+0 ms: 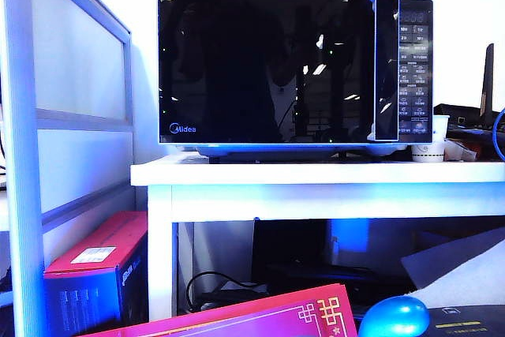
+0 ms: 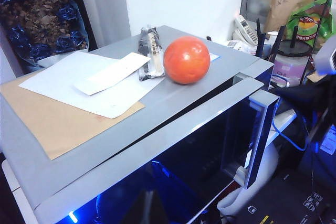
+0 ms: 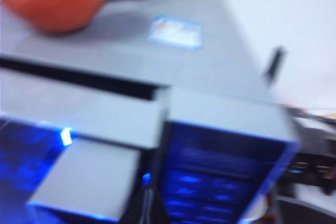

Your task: Open the microwave door, place the orange inside the microwave, then close the microwave door.

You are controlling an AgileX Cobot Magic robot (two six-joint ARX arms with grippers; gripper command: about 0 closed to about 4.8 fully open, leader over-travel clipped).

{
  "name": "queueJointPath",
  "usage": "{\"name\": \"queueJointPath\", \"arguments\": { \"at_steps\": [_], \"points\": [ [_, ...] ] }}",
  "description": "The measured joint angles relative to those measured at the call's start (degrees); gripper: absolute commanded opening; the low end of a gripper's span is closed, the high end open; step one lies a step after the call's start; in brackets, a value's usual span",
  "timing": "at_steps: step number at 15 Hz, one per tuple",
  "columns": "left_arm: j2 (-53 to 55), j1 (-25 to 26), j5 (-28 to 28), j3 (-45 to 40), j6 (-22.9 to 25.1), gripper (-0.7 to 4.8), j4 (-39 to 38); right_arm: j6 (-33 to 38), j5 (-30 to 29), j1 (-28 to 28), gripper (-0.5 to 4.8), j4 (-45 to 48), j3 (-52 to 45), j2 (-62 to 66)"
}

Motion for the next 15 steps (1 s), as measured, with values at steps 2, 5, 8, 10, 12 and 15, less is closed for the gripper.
{"name": "queueJointPath", "arguments": {
  "at_steps": [2, 5, 8, 10, 12, 15],
  "points": [
    [0.09, 0.00, 0.00, 0.00, 0.00, -0.04, -0.07, 0.02, -2.36, -0.28, 0.21, -0.90, 0.04, 0.92],
    [0.15, 0.00, 0.00, 0.00, 0.00, -0.04, -0.11, 0.07, -7.34, -0.74, 0.21, -1.49, 0.00, 0.98],
    [0.46, 0.00, 0.02, 0.00, 0.00, -0.04, 1.07, 0.24, -15.98, -0.96, 0.21, -0.96, 0.20, -2.25],
    [2.56, -0.04, 0.94, 0.02, -0.07, -0.04, 4.90, 0.20, -21.14, 0.55, 0.21, -1.75, 0.22, -3.78],
    [5.11, 0.09, 1.03, 0.02, -1.09, -0.04, 8.17, 0.22, -20.46, -0.37, 0.21, -3.08, 0.22, -5.33],
    [9.77, -0.22, 1.09, 0.00, -1.33, -0.04, 12.57, 0.07, -9.09, 0.07, 0.21, 0.52, 0.22, -5.86]
  ]
}}
